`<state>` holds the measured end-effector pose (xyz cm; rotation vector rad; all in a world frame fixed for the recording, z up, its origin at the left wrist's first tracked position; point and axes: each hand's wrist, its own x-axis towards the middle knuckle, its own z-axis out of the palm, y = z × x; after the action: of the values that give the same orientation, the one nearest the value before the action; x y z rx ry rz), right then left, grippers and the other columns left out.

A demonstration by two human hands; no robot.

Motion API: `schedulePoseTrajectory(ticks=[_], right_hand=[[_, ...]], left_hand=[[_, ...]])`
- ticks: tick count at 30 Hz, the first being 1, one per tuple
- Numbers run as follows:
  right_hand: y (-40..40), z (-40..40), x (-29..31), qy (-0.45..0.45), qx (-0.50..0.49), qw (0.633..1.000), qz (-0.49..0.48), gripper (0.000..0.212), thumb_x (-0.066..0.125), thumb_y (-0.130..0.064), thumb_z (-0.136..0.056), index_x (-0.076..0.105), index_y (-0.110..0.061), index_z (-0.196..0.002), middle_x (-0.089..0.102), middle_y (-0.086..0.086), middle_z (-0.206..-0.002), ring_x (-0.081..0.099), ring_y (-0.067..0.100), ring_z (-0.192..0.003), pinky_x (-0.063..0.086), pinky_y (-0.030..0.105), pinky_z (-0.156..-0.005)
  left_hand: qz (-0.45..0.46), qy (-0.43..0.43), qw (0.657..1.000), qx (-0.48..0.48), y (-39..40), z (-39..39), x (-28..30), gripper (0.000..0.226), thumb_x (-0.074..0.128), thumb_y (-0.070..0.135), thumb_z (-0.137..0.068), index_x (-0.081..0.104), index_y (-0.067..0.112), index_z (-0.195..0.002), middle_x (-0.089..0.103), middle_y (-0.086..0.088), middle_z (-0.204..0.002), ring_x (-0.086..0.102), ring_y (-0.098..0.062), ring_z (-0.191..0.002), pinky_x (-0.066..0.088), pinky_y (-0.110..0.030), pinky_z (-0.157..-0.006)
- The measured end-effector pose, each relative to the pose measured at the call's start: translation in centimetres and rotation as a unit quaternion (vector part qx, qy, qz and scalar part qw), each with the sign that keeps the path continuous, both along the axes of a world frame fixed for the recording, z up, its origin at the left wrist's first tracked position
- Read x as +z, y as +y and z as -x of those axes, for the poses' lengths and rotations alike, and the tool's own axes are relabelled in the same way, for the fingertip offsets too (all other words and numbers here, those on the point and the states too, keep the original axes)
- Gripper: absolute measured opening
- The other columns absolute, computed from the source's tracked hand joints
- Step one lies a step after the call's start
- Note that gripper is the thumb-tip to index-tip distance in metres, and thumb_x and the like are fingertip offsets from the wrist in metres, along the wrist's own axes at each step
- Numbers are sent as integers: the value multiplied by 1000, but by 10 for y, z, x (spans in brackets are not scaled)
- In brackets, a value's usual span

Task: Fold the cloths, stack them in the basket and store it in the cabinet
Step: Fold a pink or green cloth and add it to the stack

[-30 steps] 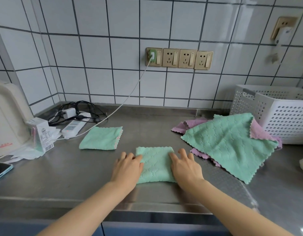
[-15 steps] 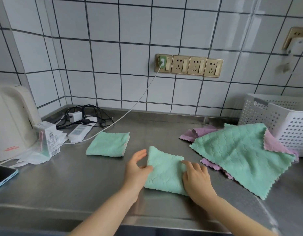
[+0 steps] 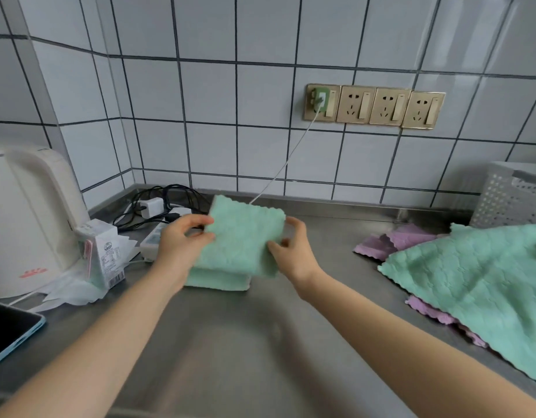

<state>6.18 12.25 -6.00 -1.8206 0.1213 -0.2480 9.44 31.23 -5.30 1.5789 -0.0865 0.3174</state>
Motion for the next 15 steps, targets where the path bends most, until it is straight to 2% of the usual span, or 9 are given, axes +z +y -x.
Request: schedulePoseTrajectory(ticks=[3,6,9,12,15], right_hand=[[28,-27,-10,50,15,998,38,59,53,-14,-88,24,-26,-138,57,9,-101,59,28,-94,53,42,-85],[38,-36,-26,100,15,992,70,55,50,-13,-90,26,-20,-139,55,15,-118,55,28,-97,49,35,-82],[38,-42,-30,91,-1,993,74,50,50,-12,-91,30,-19,-137,55,13,-113,52,24,-90,49,34,-78],[37,-48,-31,59,6,993,106,52,48,-10,-91,31,-25,-138,53,10,-103,52,25,-87,52,36,-74],[39,-51,-34,58,16,986,156,46,46,-9,-91,40,-21,-135,56,11,-106,52,24,-87,49,32,-75]], left_hand=[[-80,46,995,27,28,-28,-20,27,67,-9,-77,70,13,-93,66,-2,-105,58,-15,-101,42,-25,-85],[-119,89,989,25,39,-37,-46,25,68,-6,-78,71,12,-93,67,-7,-108,60,-17,-100,42,-25,-86],[-99,82,991,33,41,-39,-55,25,68,-5,-78,72,8,-99,67,-7,-106,59,-16,-101,41,-24,-88],[-90,64,993,39,41,-41,-51,27,66,-7,-79,72,8,-102,66,-5,-106,58,-13,-98,41,-23,-84],[-150,58,986,42,43,-44,-52,26,64,-5,-81,73,11,-98,66,-3,-105,59,-12,-97,41,-20,-81]])
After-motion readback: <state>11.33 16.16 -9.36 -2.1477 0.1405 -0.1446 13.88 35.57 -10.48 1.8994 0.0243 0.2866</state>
